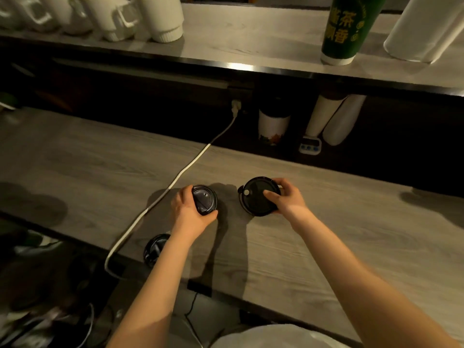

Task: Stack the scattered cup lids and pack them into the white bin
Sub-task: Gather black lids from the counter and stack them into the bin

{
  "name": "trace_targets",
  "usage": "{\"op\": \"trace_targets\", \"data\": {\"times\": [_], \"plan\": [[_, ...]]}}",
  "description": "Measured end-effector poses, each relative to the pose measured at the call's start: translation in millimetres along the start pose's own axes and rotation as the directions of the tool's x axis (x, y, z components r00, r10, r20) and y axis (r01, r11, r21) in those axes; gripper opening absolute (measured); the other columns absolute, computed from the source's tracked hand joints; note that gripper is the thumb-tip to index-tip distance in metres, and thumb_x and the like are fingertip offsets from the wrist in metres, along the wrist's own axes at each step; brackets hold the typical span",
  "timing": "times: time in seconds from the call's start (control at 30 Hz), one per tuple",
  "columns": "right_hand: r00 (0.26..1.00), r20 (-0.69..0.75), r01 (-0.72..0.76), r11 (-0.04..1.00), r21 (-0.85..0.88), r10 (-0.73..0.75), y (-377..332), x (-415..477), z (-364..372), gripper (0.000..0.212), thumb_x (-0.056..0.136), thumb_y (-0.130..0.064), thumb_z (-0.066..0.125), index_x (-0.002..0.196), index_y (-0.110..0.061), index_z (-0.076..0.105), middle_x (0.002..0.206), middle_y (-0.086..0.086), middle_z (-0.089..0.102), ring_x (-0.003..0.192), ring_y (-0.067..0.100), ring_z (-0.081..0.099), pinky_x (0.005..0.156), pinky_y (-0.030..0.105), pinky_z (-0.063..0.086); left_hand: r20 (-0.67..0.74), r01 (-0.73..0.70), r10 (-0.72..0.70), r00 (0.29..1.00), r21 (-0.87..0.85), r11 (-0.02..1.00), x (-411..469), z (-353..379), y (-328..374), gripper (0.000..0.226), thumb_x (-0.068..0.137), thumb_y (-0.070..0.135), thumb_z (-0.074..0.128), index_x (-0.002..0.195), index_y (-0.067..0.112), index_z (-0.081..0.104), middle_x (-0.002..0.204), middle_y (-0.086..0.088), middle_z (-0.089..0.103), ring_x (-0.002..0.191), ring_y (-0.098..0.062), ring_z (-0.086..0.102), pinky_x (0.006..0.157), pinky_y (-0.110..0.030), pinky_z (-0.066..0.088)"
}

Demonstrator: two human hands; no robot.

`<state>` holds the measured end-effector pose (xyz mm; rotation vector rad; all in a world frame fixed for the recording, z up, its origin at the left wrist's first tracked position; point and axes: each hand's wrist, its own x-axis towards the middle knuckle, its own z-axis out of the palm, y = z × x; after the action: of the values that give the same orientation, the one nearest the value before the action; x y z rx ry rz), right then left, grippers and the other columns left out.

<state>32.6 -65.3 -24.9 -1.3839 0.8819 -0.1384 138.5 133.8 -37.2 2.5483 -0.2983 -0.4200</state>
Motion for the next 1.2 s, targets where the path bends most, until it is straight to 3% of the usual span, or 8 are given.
{"op": "trace_targets", "data": {"times": [0.23, 0.43, 0.67, 0.93, 1.07, 1.2], "plan": [[0.994, 0.109, -0.008, 0.998, -0.061, 0.014, 18.1, -16.8, 32.5, 0.023, 0.088, -0.009, 0.062, 0.103, -0.024, 0.053, 0.114, 0.006, 0.060, 0.103, 0.029, 0.062, 0.083, 0.045, 0.056, -0.082, 0.204, -0.194, 0.978, 0.151, 0.967, -35.3, -3.7, -53.1, 0.093, 0.068, 0.047, 0.076, 0.143, 0.023, 0.026, 0.149, -0.015, 0.026, 0.139, -0.036, 0.018, 0.110, -0.051, 0.024], [0.985, 0.170, -0.021, 0.997, -0.071, 0.033, 25.9, -26.6, 44.8, 0.026, 0.088, -0.006, 0.062, 0.108, -0.021, 0.052, 0.117, 0.009, 0.060, 0.105, 0.030, 0.062, 0.083, 0.045, 0.056, -0.004, 0.332, -0.335, 0.942, 0.155, 0.931, -53.0, 5.5, -73.8, 0.091, 0.072, 0.045, 0.073, 0.143, 0.027, 0.019, 0.149, -0.014, 0.020, 0.138, -0.036, 0.016, 0.105, -0.058, 0.030], [0.987, 0.162, -0.010, 0.999, -0.051, 0.018, 20.0, -26.4, 35.7, 0.025, 0.089, -0.006, 0.061, 0.108, -0.020, 0.053, 0.117, 0.012, 0.062, 0.102, 0.031, 0.063, 0.086, 0.050, 0.055, -0.007, 0.232, -0.232, 0.973, 0.080, 0.969, -49.0, 20.0, -43.5, 0.091, 0.075, 0.023, 0.076, 0.146, 0.021, 0.020, 0.147, -0.017, 0.019, 0.136, -0.037, 0.021, 0.106, -0.048, 0.035], [0.999, 0.043, 0.004, 1.000, 0.002, -0.004, 9.2, -24.2, -3.9, 0.025, 0.089, -0.005, 0.060, 0.110, -0.017, 0.052, 0.111, 0.006, 0.060, 0.097, 0.026, 0.062, 0.069, 0.031, 0.057, 0.152, 0.088, -0.111, 0.982, 0.153, 0.984, -28.3, 46.2, -0.4, 0.095, 0.072, 0.031, 0.077, 0.145, 0.023, 0.018, 0.148, -0.015, 0.016, 0.138, -0.037, 0.016, 0.109, -0.045, 0.028], [0.998, -0.052, -0.017, 1.000, 0.016, 0.017, 10.0, -20.5, -22.3, 0.029, 0.089, -0.007, 0.062, 0.115, -0.016, 0.053, 0.118, 0.006, 0.058, 0.103, 0.028, 0.061, 0.074, 0.035, 0.056, 0.199, -0.008, -0.047, 0.979, 0.268, 0.963, -16.6, 50.9, 8.2, 0.096, 0.070, 0.040, 0.076, 0.144, 0.017, 0.018, 0.151, -0.012, 0.018, 0.140, -0.034, 0.012, 0.112, -0.043, 0.022], [0.997, -0.071, -0.029, 0.999, 0.028, 0.031, 14.6, -20.0, -28.2, 0.034, 0.088, -0.008, 0.063, 0.121, -0.014, 0.053, 0.121, 0.007, 0.058, 0.103, 0.029, 0.061, 0.074, 0.036, 0.057, 0.274, -0.095, -0.008, 0.962, 0.359, 0.929, -3.4, 44.3, 12.6, 0.101, 0.069, 0.046, 0.076, 0.146, 0.015, 0.018, 0.149, -0.011, 0.018, 0.138, -0.033, 0.016, 0.110, -0.041, 0.026]]}}
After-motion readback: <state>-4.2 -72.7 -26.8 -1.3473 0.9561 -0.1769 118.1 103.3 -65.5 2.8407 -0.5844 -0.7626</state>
